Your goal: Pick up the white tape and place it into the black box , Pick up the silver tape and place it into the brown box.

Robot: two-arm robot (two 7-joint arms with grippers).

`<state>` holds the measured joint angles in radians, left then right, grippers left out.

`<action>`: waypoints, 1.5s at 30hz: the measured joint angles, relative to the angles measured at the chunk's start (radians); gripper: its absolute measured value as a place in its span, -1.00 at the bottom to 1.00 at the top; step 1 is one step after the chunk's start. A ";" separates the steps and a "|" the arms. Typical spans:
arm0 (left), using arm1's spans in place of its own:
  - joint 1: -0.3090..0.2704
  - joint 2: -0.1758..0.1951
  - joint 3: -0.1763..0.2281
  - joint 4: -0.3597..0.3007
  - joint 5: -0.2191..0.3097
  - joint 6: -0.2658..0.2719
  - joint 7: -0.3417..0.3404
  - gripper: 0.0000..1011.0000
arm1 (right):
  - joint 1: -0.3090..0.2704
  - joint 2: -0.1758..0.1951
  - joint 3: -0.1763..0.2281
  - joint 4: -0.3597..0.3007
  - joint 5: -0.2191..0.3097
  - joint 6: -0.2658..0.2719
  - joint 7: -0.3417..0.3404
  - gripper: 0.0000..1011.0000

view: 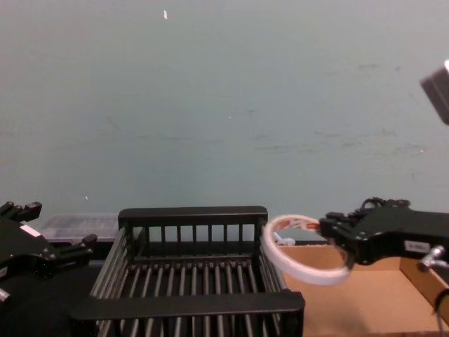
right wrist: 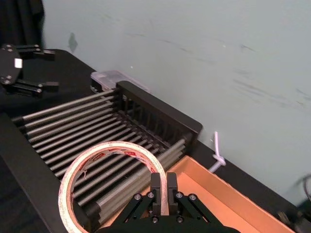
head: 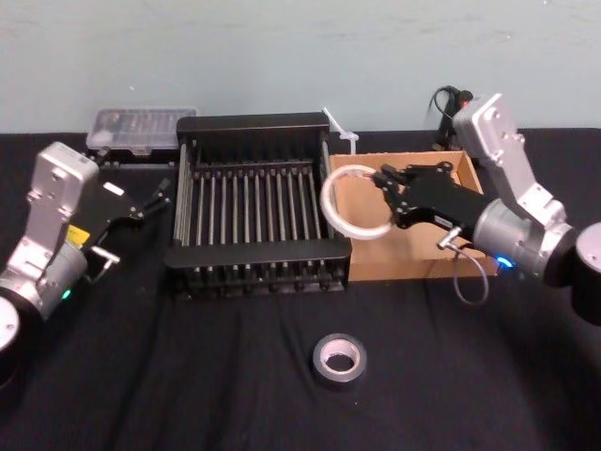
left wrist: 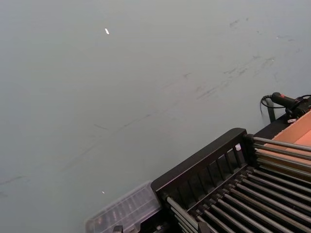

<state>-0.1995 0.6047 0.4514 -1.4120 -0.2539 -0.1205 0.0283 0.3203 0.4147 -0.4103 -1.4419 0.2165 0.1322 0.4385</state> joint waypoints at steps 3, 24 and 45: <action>0.000 0.000 0.000 0.000 0.000 0.000 0.000 0.98 | 0.014 -0.011 -0.012 0.011 -0.005 -0.005 0.007 -0.84; 0.000 0.000 0.000 0.000 0.000 0.000 0.000 0.98 | 0.124 -0.098 -0.080 0.144 -0.028 -0.043 0.039 -0.84; 0.000 0.000 0.000 0.000 0.000 0.000 0.000 0.98 | 0.188 -0.147 -0.104 0.246 -0.029 -0.077 0.058 -0.84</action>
<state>-0.1995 0.6047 0.4514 -1.4120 -0.2539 -0.1205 0.0283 0.5085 0.2677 -0.5141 -1.1960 0.1873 0.0556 0.4963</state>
